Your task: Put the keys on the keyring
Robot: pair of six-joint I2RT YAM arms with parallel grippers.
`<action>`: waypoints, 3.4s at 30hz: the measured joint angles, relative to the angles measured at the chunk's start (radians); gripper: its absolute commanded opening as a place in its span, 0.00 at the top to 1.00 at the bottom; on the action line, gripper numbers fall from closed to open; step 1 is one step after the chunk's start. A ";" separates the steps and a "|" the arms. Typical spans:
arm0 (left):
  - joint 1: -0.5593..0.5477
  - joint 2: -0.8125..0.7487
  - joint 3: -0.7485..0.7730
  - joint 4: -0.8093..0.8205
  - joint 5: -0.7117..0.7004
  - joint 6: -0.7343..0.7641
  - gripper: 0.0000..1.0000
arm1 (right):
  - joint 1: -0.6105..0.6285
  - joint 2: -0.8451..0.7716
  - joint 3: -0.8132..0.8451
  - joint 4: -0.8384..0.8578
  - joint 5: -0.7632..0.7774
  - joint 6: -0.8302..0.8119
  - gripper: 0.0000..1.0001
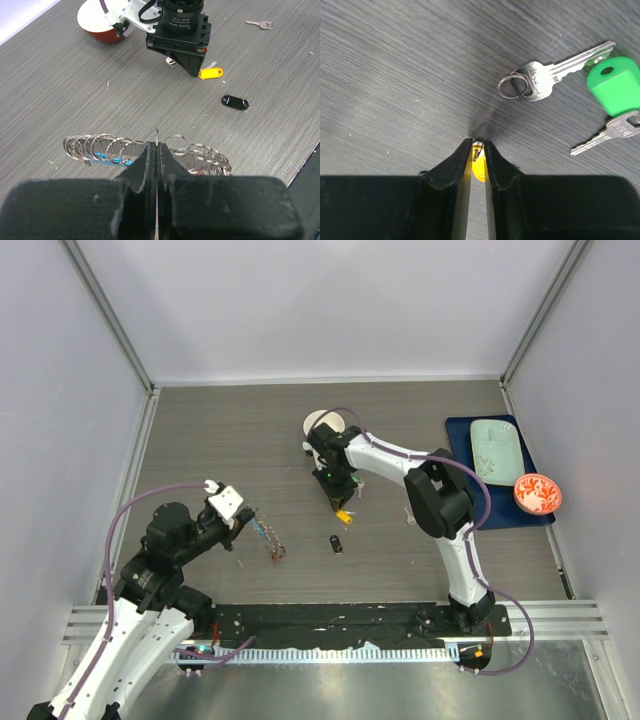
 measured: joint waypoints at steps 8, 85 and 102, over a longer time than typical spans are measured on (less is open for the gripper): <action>0.000 0.000 0.000 0.000 0.001 0.000 1.00 | 0.000 0.000 -0.006 0.016 0.005 0.001 0.95; 0.000 0.003 -0.002 0.000 0.008 0.000 1.00 | 0.000 -0.101 -0.125 0.082 0.019 -0.017 0.82; 0.000 0.003 -0.002 0.000 0.008 0.000 1.00 | 0.000 -0.101 -0.125 0.082 0.011 -0.028 0.82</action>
